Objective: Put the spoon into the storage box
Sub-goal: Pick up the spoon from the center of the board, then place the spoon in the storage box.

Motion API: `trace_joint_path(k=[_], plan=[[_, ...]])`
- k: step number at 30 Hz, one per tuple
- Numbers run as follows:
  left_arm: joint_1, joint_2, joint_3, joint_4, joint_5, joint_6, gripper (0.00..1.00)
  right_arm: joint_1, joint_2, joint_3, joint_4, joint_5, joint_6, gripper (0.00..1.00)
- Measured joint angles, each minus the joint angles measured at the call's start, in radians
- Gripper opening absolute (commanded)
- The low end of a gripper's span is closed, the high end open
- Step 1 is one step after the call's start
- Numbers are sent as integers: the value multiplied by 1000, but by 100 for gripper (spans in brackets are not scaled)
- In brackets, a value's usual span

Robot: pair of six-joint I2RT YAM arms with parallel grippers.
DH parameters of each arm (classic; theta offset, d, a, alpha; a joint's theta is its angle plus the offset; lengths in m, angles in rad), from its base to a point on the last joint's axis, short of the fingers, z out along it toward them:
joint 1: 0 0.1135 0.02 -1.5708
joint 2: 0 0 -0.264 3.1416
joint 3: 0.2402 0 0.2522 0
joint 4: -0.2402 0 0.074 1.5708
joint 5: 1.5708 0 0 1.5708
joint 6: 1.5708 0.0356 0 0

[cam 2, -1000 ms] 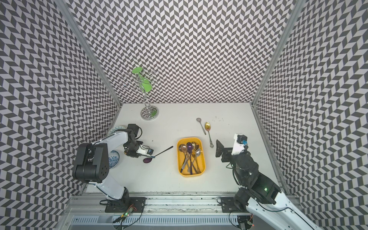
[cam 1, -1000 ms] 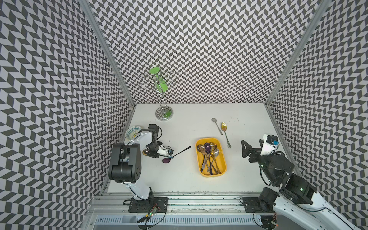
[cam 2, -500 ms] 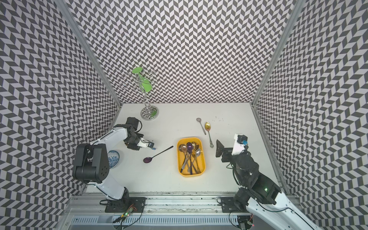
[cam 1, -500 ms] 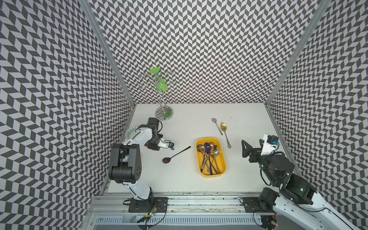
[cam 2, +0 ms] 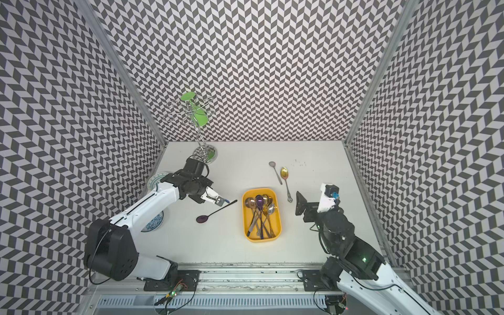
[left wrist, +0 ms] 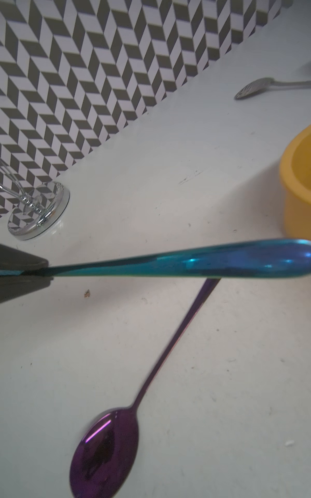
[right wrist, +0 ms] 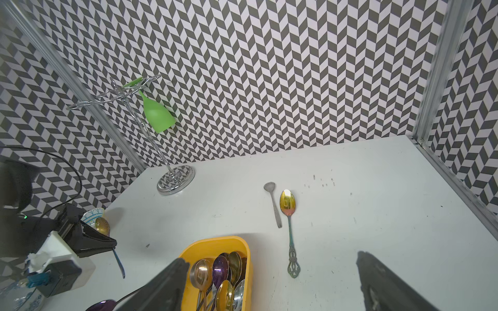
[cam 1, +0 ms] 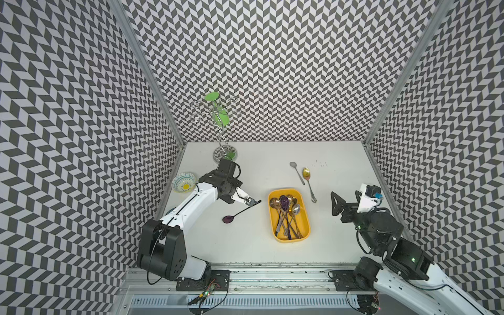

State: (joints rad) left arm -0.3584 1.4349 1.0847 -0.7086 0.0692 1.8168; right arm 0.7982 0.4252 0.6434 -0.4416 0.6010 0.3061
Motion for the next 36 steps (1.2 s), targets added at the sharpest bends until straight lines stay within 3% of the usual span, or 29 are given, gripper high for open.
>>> trace_joint_path(k=[12,18,29,36], plan=[[-251,-21,-3,58,-1,15,0,0,0,-1,0,1,0,99],[-336,2,74,53,-28,19,0,0,3,-2,0,-3,0,99],[-490,138,243,36,-81,52,0,0,-1,-2,0,-2,0,99],[-566,202,271,35,-87,83,0,0,-1,-2,0,-2,0,99]])
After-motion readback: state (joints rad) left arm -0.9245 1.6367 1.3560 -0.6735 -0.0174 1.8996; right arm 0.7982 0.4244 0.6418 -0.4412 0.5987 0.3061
